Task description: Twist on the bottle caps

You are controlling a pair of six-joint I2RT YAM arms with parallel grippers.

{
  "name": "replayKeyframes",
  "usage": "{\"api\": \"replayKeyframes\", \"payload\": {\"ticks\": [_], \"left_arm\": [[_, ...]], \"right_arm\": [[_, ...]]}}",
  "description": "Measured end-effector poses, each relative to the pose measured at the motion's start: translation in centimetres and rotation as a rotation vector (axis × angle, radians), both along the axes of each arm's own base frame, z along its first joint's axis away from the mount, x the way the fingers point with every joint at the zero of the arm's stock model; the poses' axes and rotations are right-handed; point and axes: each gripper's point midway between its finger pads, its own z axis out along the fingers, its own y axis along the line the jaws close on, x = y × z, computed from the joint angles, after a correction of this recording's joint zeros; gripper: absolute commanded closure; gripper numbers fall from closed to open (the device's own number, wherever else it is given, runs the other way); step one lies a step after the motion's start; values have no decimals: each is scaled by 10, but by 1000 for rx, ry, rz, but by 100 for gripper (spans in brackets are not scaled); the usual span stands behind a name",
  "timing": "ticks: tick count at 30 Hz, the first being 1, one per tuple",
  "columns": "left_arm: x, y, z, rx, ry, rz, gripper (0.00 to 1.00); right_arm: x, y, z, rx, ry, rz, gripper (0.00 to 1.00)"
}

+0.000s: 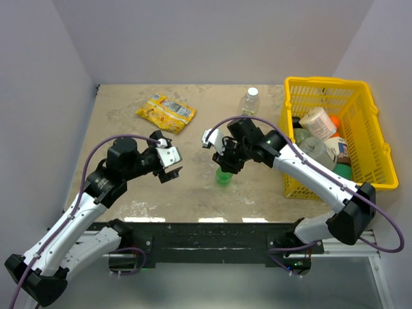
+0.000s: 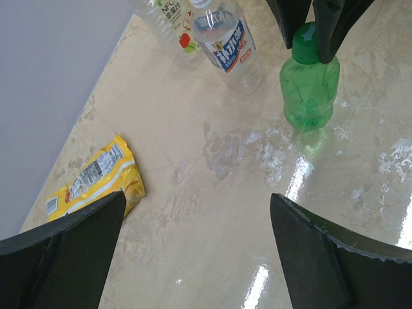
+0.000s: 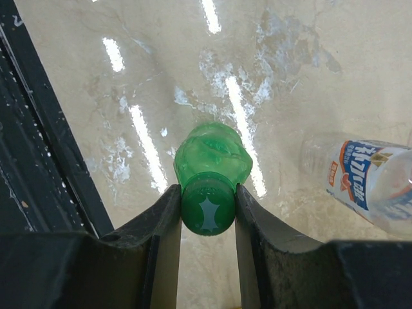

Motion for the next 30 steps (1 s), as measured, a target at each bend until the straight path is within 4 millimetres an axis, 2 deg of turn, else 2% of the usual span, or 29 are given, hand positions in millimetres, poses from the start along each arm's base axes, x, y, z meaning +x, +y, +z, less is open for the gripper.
{"api": "replayKeyframes", "payload": {"ticks": [3,6,9,10,12,13,16,30], "left_arm": [[1,1,0,-2,2,4,1],[2,2,-3,-4,6,10,0],[2,2,-7,-2,13,10,1],[2,2,-7,-2,13,10,0],[3,2,-7,-3,12,11,0],[3,3,-7,-3,13,11,0],[2,2,-10,-1,19,7,1],[3,-2,-10,-8,18,-10,0]], "right_arm": [[2,1,-10,-5,2,-2,97],[3,1,-20,-8,3,-4,90],[2,-1,-29,-18,11,-6,79],[2,-1,-31,-19,12,-7,72],[4,-1,-30,-16,4,-10,66],[5,0,-29,-16,-4,-14,58],[9,0,-28,-13,-18,-23,50],[11,1,-30,-8,-27,-27,47]]}}
